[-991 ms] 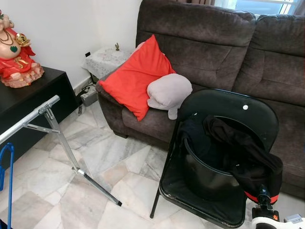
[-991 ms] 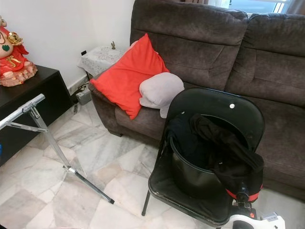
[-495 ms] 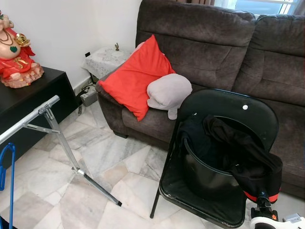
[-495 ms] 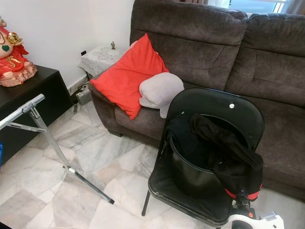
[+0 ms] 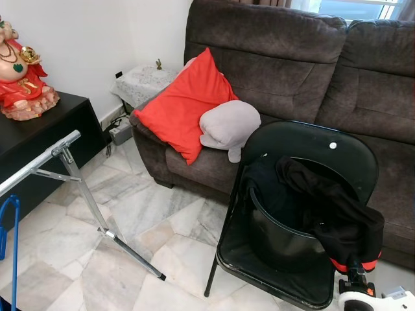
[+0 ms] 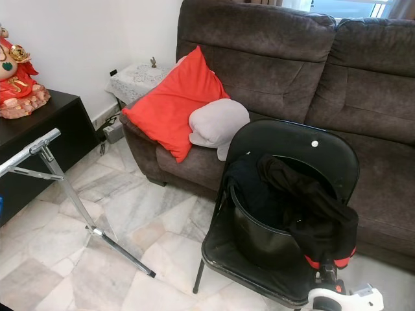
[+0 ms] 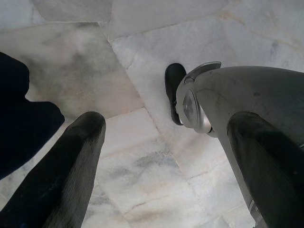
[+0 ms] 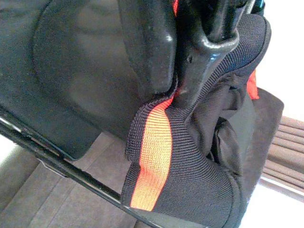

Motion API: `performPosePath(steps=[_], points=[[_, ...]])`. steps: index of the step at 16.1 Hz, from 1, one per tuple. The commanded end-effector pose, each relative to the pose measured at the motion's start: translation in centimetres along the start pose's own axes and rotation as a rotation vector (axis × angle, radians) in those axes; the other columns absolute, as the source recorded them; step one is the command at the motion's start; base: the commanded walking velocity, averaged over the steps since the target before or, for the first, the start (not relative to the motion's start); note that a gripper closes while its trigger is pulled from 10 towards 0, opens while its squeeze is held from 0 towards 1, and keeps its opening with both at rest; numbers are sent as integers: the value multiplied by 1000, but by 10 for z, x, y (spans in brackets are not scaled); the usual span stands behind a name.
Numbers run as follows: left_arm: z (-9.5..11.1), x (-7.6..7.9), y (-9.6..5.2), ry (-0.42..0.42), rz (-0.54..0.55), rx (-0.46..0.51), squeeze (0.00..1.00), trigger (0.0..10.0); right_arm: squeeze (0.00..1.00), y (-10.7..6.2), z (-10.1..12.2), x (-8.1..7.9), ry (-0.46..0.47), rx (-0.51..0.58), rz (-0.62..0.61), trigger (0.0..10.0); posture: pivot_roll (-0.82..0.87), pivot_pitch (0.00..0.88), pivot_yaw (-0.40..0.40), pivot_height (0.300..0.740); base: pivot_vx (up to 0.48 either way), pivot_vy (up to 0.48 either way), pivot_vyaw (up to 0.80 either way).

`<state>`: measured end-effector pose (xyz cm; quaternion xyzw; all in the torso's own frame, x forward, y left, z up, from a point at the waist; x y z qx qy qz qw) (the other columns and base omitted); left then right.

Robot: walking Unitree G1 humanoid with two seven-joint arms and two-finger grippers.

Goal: Hang hanger

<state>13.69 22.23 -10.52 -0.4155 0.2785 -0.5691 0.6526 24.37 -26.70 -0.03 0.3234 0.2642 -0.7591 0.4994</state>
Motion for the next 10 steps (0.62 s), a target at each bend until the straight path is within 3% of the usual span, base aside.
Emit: performPosePath(steps=[1,4,7,10], points=[[-4,-6,-2,23,17,-19,0,10000,0,2,-1,-6,-7,0,26,0,24,66,51,740,0,0,0],[-4,-6,-2,22,18,-18,0,10000,0,5,-1,-13,-10,5,51,0,25,66,50,740,0,0,0],[-4,-6,-2,23,18,-19,0,10000,0,9,-3,-32,-50,2,137,0,23,67,51,740,0,0,0],[-4,-6,-2,23,17,-19,0,10000,0,11,-5,-63,-108,-2,270,0,22,67,50,740,0,0,0]])
Point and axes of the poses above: a point about 5 cm out from each wrist's last joint towards the gripper, its own y axis pointing out of the wrist towards the gripper, its own z axis along the axis of the wrist's last joint, x = y × z, the point moved 1 cm from there along y, pointing out of the wrist towards the gripper, and after that the axes turned 13 degrees about -y, right-handed, at the moved point
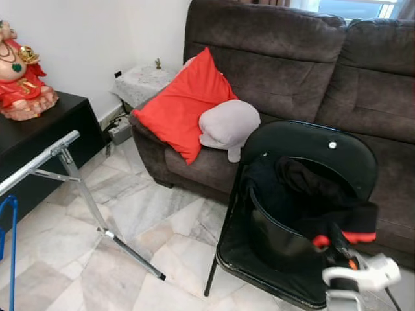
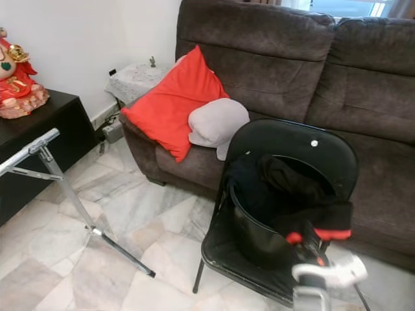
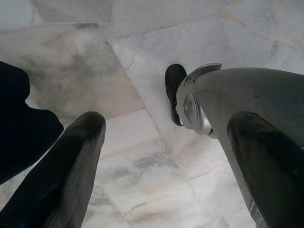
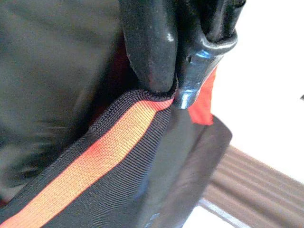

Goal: Hang hanger

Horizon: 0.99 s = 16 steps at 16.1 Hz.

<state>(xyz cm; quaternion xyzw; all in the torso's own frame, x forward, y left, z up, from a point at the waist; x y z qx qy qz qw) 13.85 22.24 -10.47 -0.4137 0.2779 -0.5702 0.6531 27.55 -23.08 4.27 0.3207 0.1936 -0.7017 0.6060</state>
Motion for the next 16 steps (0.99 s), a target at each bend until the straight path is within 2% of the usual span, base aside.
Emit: performPosePath(steps=[1,4,9,16], points=[[-6,-6,-2,19,18,-23,0,10000,0,0,2,-5,-14,-1,23,0,22,67,49,740,0,0,0],[-6,-6,-2,20,18,-23,0,10000,0,7,14,-20,-23,37,75,0,22,67,48,740,0,0,0],[-6,-6,-2,18,17,-22,0,10000,0,11,28,-36,-38,63,129,0,19,68,47,740,0,0,0],[-6,-6,-2,19,18,-23,0,10000,0,5,35,-43,-63,57,156,0,19,64,47,740,0,0,0]])
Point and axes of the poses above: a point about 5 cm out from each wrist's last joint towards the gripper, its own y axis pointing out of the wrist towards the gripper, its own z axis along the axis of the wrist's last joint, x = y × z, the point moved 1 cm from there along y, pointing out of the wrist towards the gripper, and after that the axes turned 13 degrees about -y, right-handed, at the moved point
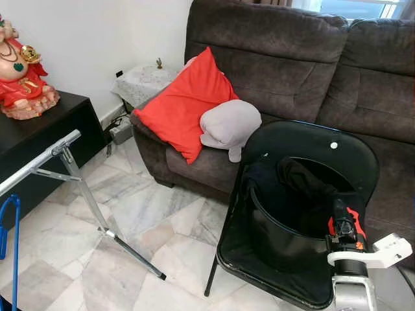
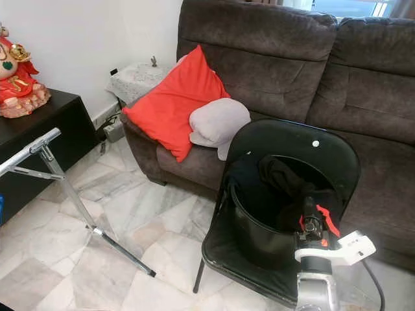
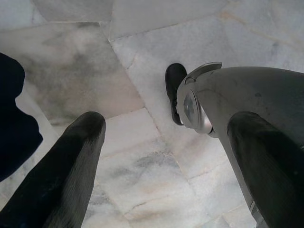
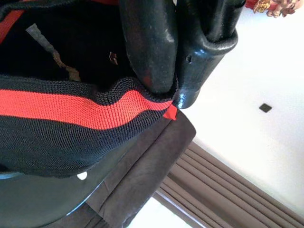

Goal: Hang hanger

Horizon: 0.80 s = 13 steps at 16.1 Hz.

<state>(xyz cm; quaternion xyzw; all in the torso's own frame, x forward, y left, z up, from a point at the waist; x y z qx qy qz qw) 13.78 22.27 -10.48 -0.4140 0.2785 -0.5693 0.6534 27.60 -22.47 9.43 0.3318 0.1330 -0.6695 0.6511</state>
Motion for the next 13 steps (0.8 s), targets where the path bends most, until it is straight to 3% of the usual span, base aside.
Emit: performPosePath(steps=[1,5,8,13], points=[[-5,-6,-2,19,16,-21,0,10000,0,2,3,-5,-21,-5,25,0,19,64,47,740,0,0,0],[-5,-6,-2,19,16,-20,0,10000,0,3,-8,-14,-112,-95,106,0,17,62,47,740,0,0,0],[-5,-5,-2,19,15,-20,0,10000,0,-7,-22,-8,-169,-180,97,0,19,61,46,740,0,0,0],[-5,-6,-2,23,14,-21,0,10000,0,-16,-31,-1,-197,-224,63,0,16,59,46,740,0,0,0]])
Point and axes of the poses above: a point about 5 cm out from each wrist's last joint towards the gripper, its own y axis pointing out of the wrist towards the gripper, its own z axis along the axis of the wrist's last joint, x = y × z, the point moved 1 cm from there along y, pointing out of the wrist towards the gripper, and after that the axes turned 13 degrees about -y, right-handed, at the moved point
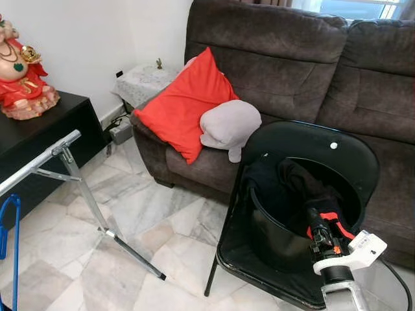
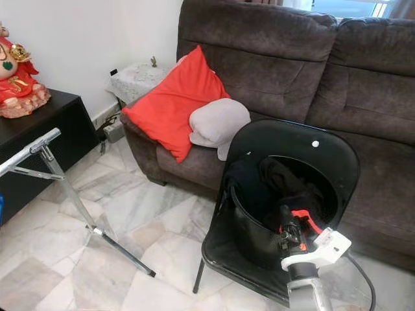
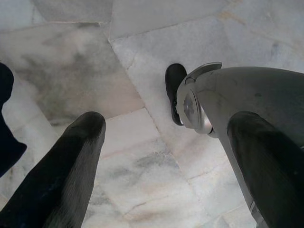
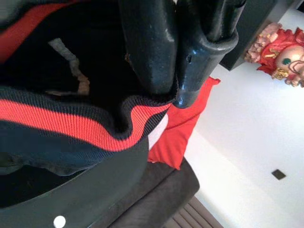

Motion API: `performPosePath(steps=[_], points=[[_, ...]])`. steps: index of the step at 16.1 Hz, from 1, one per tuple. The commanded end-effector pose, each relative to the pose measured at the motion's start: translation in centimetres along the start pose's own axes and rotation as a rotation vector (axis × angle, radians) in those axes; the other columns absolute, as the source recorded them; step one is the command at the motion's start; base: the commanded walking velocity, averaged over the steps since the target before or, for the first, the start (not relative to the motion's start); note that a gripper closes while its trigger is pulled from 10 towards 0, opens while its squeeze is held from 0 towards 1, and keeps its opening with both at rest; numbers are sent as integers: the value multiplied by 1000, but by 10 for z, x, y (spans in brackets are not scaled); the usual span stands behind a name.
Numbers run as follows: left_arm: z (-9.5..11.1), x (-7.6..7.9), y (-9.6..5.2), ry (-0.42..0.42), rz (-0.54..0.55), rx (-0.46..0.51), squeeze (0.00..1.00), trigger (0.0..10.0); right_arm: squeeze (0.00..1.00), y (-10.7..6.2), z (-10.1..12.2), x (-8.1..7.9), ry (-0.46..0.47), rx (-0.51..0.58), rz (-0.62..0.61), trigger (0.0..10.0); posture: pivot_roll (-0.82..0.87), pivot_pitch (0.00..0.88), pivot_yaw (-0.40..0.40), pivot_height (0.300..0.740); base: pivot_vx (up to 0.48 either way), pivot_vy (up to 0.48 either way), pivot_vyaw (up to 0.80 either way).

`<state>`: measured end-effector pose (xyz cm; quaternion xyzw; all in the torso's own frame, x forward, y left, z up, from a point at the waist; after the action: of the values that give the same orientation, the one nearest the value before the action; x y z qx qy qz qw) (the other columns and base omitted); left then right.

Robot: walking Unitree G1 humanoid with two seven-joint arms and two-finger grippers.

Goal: Hang hanger

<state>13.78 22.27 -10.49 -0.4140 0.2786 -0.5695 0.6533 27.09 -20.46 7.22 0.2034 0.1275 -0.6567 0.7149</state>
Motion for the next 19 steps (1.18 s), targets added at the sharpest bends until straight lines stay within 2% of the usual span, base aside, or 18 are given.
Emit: performPosePath(steps=[1,3,9,19], points=[[-5,-6,-2,23,14,-20,0,10000,0,-3,-6,1,-16,-29,-20,0,16,59,46,740,0,0,0],[-5,-6,-2,23,14,-20,0,10000,0,-4,-9,1,-15,-37,-23,0,16,59,46,740,0,0,0],[-5,-5,-2,22,16,-21,0,10000,0,-4,-6,-21,-49,-30,55,0,15,65,40,740,0,0,0],[-5,-5,-2,21,15,-22,0,10000,0,-22,-9,-25,-38,-43,7,0,10,69,35,740,0,0,0]])
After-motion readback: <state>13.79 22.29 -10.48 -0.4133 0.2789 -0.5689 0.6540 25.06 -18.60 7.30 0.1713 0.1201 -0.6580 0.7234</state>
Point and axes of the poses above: a point about 5 cm out from each wrist's last joint towards the gripper, its own y axis pointing out of the wrist towards the gripper, its own z axis along the axis of the wrist's last joint, x = y × z, the point moved 1 cm from there along y, pointing out of the wrist towards the gripper, and after that the axes turned 13 degrees about -y, right-handed, at the moved point
